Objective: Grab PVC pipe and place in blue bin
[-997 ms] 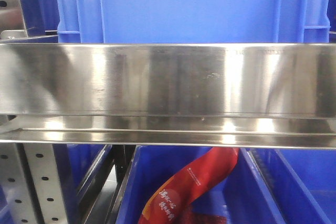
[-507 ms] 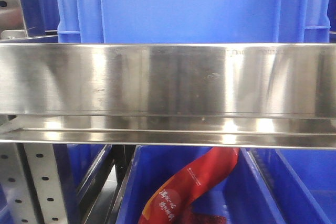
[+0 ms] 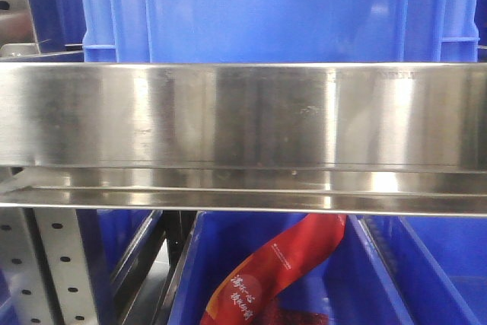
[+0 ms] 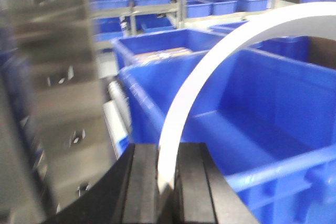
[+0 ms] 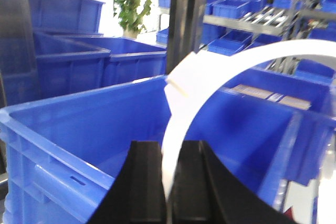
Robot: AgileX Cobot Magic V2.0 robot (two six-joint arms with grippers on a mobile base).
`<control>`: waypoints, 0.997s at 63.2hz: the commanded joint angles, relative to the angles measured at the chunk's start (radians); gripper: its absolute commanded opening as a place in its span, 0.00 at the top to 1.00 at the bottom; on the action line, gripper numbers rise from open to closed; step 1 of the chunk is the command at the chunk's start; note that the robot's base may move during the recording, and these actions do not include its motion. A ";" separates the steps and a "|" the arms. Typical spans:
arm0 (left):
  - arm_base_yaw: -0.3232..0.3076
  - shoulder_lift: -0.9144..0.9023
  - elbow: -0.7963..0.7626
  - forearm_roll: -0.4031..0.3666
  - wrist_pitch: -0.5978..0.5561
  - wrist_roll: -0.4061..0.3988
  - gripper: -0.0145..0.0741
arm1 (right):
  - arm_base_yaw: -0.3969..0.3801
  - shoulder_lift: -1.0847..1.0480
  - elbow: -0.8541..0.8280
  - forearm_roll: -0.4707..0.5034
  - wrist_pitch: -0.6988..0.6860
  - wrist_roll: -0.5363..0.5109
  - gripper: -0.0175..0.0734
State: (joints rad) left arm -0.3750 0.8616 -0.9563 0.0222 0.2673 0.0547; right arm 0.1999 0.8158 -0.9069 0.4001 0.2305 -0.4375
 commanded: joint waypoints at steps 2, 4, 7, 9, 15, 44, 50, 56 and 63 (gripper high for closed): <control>-0.012 0.043 -0.034 0.012 -0.053 0.001 0.96 | 0.005 0.045 -0.035 0.006 -0.073 -0.009 0.99; -0.012 0.053 -0.041 0.012 -0.058 0.001 0.96 | 0.005 0.061 -0.049 0.006 -0.081 -0.009 0.99; -0.012 0.069 -0.053 0.017 -0.074 0.001 0.96 | 0.005 0.084 -0.071 0.006 -0.083 -0.009 0.99; -0.012 0.078 -0.059 0.017 -0.079 0.001 0.96 | 0.005 0.098 -0.083 0.006 -0.083 -0.009 0.99; -0.012 0.100 -0.079 0.017 -0.083 0.001 0.96 | 0.005 0.146 -0.114 0.003 -0.089 -0.009 0.99; -0.012 0.110 -0.085 0.030 -0.128 0.001 0.96 | 0.005 0.340 -0.150 -0.003 -0.207 -0.009 0.99; -0.012 0.110 -0.085 0.030 -0.138 0.001 0.96 | 0.005 0.358 -0.150 -0.003 -0.216 -0.009 0.94; -0.012 0.111 -0.085 0.030 -0.148 0.001 0.96 | 0.005 0.361 -0.150 -0.003 -0.214 -0.009 0.83; -0.012 0.114 -0.085 0.030 -0.158 0.001 0.96 | 0.005 0.360 -0.150 -0.003 -0.224 -0.009 0.66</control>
State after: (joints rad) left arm -0.3795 0.9750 -1.0305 0.0492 0.1504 0.0568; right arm 0.2024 1.1791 -1.0477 0.4000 0.0523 -0.4418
